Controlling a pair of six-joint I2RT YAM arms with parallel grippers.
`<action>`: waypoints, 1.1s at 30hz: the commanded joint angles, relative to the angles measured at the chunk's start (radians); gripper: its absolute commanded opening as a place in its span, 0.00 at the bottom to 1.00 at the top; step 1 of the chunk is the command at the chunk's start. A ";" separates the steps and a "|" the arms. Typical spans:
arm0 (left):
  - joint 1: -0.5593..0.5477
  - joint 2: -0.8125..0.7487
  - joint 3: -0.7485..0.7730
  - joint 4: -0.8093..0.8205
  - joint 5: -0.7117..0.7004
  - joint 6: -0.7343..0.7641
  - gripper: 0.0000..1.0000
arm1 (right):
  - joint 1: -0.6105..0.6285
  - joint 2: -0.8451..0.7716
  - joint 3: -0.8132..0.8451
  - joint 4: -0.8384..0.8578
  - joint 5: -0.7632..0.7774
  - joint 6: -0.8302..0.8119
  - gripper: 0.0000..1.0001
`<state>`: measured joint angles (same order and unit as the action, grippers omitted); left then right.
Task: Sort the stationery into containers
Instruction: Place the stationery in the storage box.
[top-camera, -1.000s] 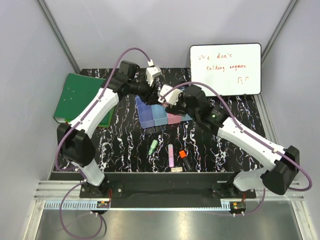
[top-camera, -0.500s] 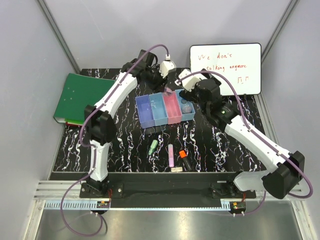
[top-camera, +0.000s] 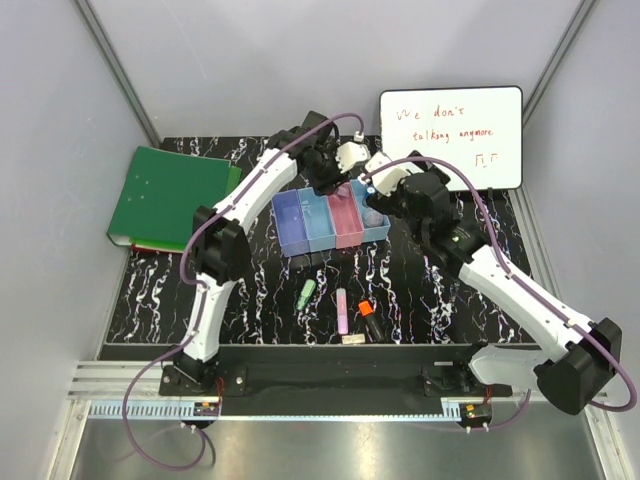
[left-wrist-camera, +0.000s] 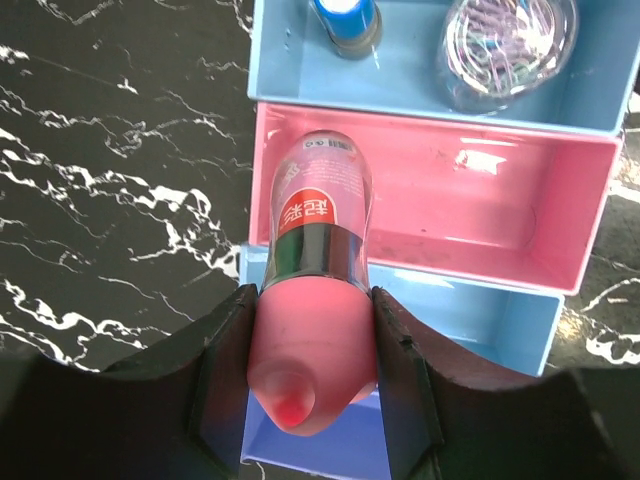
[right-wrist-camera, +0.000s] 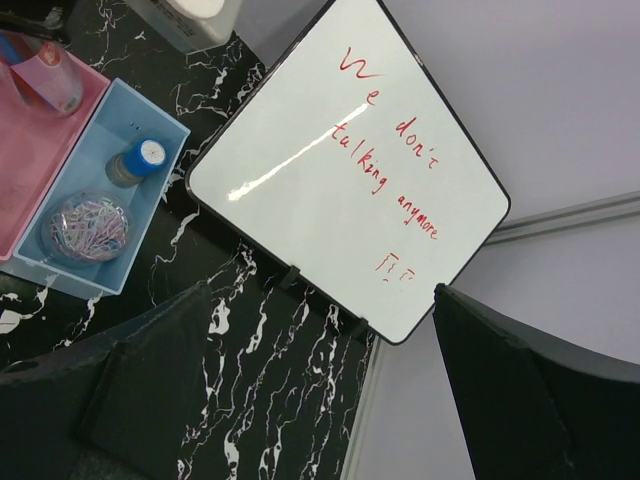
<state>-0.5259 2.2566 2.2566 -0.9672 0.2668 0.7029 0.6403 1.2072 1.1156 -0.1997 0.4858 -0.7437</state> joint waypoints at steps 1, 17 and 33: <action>0.000 0.021 0.109 0.019 -0.029 0.003 0.00 | -0.002 -0.038 -0.011 0.040 0.008 0.004 1.00; -0.060 0.075 0.074 0.047 -0.089 0.027 0.00 | -0.004 -0.063 -0.014 0.016 -0.004 0.030 1.00; -0.060 0.064 0.018 0.199 -0.176 -0.054 0.55 | -0.004 -0.083 -0.042 -0.001 -0.019 0.044 1.00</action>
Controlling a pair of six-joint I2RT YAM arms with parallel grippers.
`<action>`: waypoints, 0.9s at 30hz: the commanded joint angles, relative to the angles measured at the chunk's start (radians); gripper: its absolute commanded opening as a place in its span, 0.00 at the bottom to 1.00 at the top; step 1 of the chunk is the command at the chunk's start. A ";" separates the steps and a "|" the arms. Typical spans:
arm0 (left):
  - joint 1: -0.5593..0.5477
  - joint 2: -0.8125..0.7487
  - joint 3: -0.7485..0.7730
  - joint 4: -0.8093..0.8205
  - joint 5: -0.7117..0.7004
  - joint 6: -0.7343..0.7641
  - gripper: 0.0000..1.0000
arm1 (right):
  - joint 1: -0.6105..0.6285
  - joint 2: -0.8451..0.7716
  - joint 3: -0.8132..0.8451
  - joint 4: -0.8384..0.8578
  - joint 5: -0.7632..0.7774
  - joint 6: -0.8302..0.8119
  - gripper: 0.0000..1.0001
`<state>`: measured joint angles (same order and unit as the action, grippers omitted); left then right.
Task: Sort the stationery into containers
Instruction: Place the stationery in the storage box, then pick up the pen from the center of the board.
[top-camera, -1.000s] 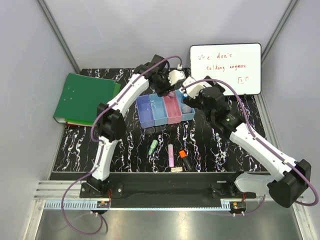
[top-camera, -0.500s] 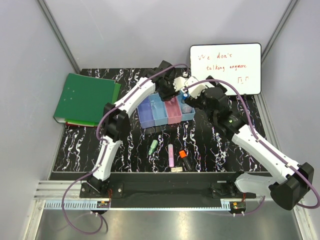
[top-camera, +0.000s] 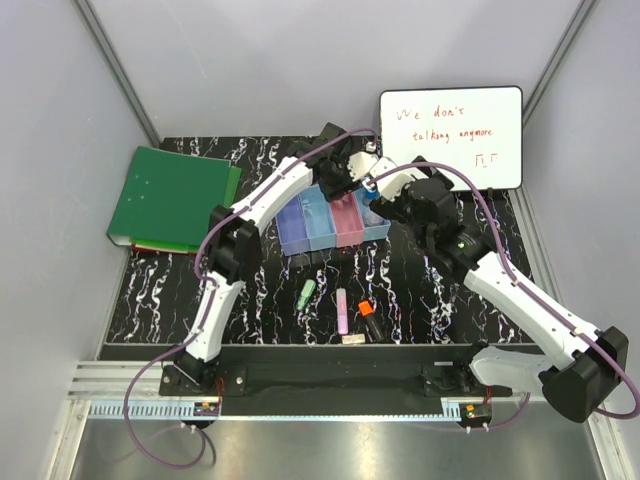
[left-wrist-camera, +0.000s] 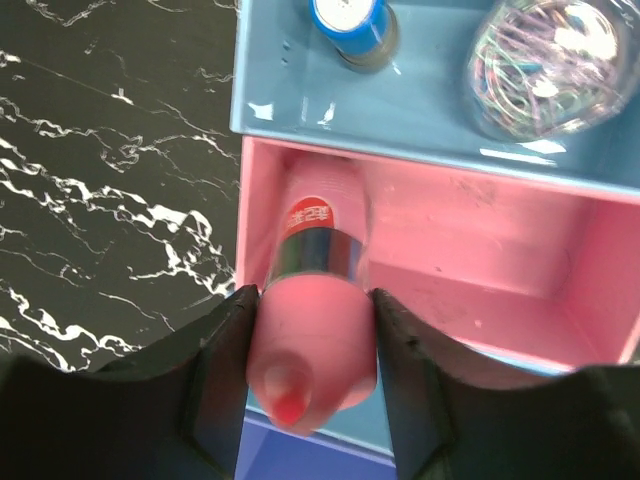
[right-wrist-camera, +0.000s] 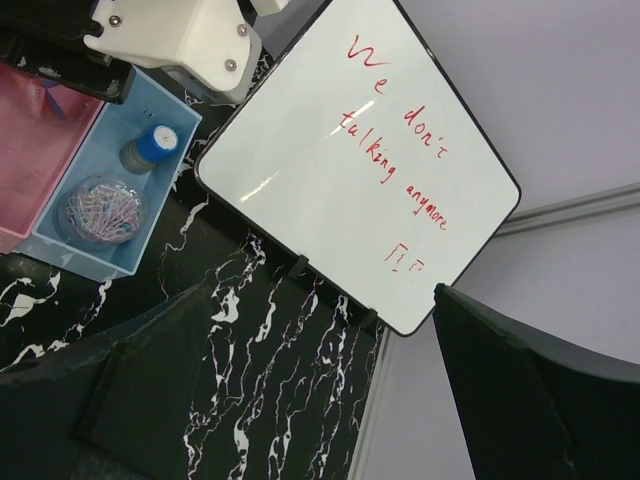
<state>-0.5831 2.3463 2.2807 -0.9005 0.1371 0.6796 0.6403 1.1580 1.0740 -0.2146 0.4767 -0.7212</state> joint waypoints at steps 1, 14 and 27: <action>-0.004 -0.024 0.000 0.137 -0.056 -0.032 0.55 | -0.004 -0.032 0.003 0.012 -0.013 0.022 1.00; -0.004 -0.073 -0.053 0.219 -0.083 -0.063 0.77 | -0.004 -0.034 0.006 -0.006 -0.027 0.035 1.00; -0.004 -0.373 -0.202 0.256 -0.010 -0.216 0.84 | -0.002 -0.041 0.006 -0.046 -0.039 0.048 1.00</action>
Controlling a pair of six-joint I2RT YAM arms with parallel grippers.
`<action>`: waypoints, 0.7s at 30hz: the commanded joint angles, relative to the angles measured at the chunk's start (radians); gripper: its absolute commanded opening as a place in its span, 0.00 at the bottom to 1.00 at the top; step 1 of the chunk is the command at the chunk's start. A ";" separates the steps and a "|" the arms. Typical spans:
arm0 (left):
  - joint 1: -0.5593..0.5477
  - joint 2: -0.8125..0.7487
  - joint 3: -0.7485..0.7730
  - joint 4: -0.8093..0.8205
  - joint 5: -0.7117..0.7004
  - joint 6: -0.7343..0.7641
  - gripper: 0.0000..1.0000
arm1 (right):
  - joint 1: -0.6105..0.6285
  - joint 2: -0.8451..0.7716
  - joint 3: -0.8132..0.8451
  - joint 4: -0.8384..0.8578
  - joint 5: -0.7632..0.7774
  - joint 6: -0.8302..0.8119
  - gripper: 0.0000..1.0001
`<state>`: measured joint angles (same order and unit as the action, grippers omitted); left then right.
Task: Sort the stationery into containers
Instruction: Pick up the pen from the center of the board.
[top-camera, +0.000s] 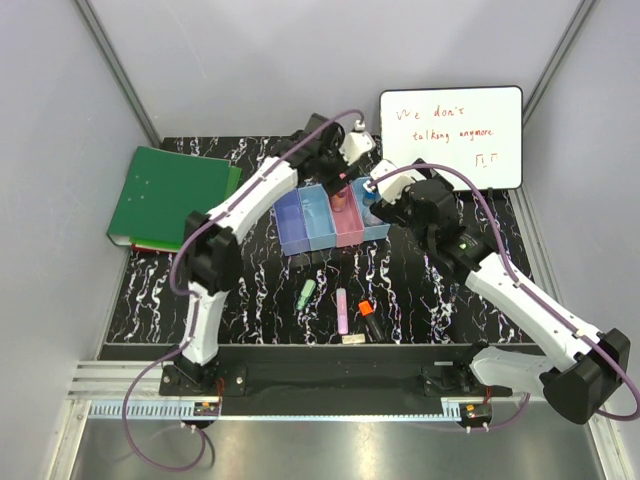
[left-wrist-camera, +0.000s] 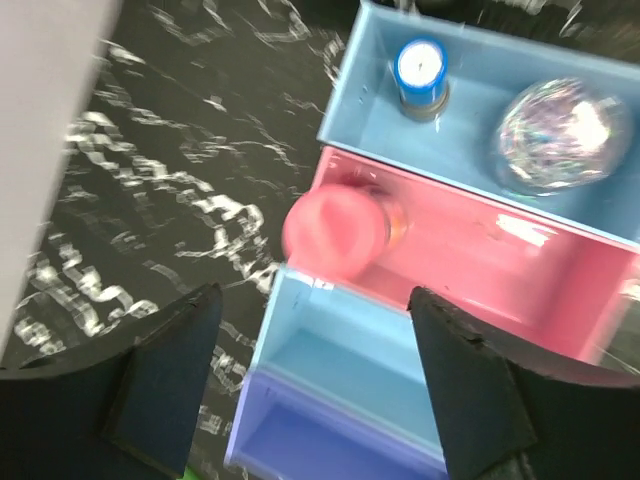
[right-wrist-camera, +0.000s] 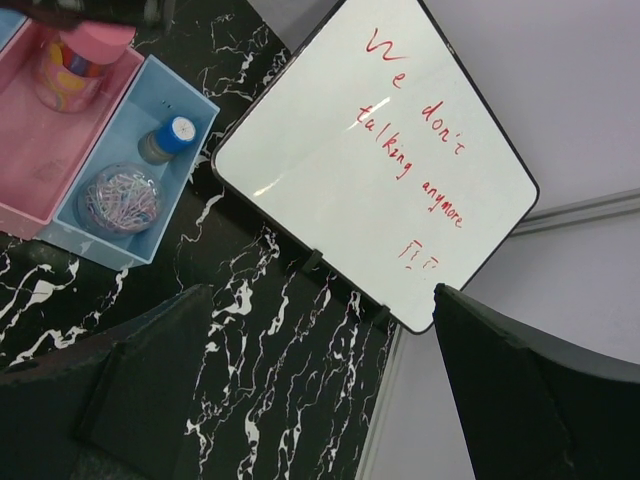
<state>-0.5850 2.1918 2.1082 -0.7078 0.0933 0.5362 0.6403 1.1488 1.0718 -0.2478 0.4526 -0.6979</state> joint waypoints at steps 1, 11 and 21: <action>-0.001 -0.248 -0.046 0.062 0.034 -0.080 0.87 | -0.002 -0.032 0.013 -0.018 -0.020 0.023 1.00; 0.017 -0.700 -0.494 -0.009 -0.081 -0.183 0.99 | -0.002 0.051 0.183 -0.576 -0.489 0.038 1.00; 0.069 -1.026 -0.797 -0.059 -0.029 -0.225 0.99 | 0.019 0.138 0.119 -0.766 -0.572 -0.207 0.95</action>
<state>-0.5503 1.2804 1.3262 -0.7635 0.0319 0.3317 0.6403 1.2579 1.2224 -0.9142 -0.0727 -0.7685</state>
